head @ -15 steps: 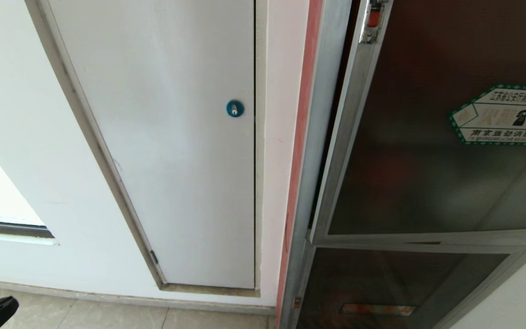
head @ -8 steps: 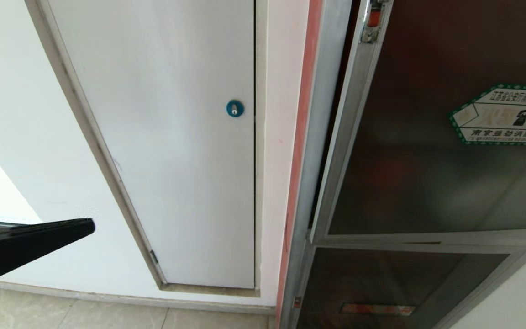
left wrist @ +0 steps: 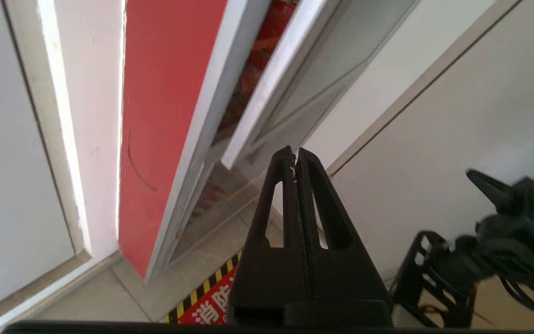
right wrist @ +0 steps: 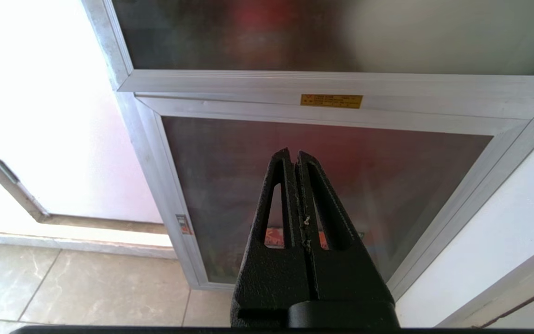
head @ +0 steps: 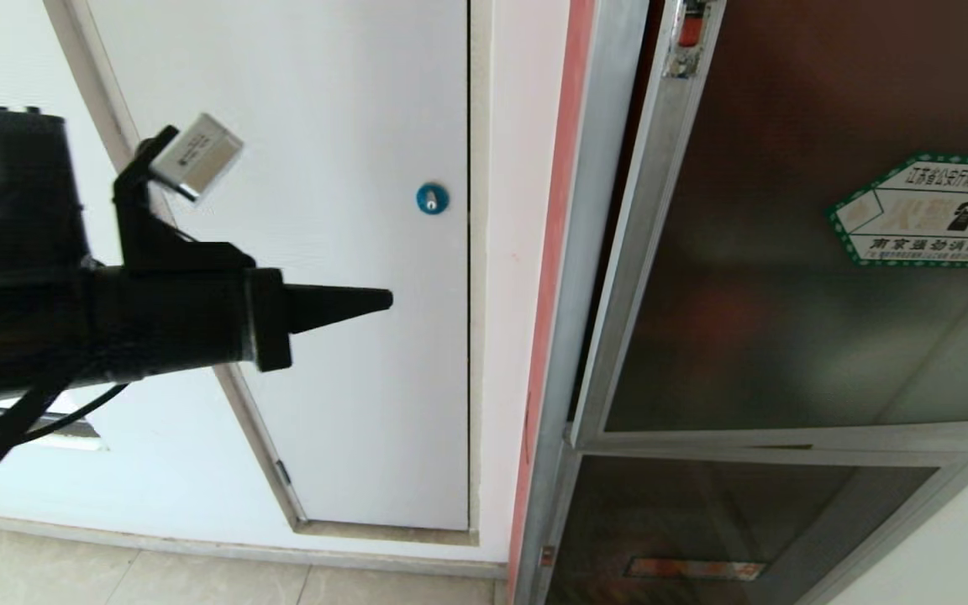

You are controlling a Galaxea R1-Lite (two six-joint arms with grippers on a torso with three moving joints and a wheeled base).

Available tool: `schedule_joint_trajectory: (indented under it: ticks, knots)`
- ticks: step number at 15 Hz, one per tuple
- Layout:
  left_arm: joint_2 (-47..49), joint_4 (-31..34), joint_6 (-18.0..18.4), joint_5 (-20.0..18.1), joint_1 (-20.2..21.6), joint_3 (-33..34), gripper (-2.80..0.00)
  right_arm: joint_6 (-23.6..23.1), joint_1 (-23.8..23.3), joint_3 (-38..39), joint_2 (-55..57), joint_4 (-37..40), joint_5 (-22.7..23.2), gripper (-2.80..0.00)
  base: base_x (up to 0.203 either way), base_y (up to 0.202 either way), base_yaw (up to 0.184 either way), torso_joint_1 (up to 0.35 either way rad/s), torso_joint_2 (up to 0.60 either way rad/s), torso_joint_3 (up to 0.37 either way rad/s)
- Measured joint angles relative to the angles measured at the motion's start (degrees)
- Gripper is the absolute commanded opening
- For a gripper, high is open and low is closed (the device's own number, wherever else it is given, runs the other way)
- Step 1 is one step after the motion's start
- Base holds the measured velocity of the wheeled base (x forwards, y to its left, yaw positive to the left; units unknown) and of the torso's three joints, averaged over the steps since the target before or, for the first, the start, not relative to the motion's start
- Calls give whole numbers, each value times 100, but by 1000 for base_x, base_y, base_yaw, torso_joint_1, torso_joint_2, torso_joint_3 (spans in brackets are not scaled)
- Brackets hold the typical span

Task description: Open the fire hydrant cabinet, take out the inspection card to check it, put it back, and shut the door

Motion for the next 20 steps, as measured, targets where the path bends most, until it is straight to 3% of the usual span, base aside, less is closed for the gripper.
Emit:
schedule_joint_trajectory:
  ticks: [8, 16, 20]
  knots:
    - [2086, -98, -121, 3, -597, -2061, -280, 0, 0, 0, 0, 0, 0, -280, 0, 0, 0, 0, 0, 0]
    - [3233, -106, -125, 43, -1249, -3025, -280, 1, 0, 0, 0, 0, 0, -280, 0, 0, 0, 0, 0, 0]
    - [3644, -98, -107, 64, -1334, -3430, -280, 1, 0, 0, 0, 0, 0, -280, 0, 0, 0, 0, 0, 0]
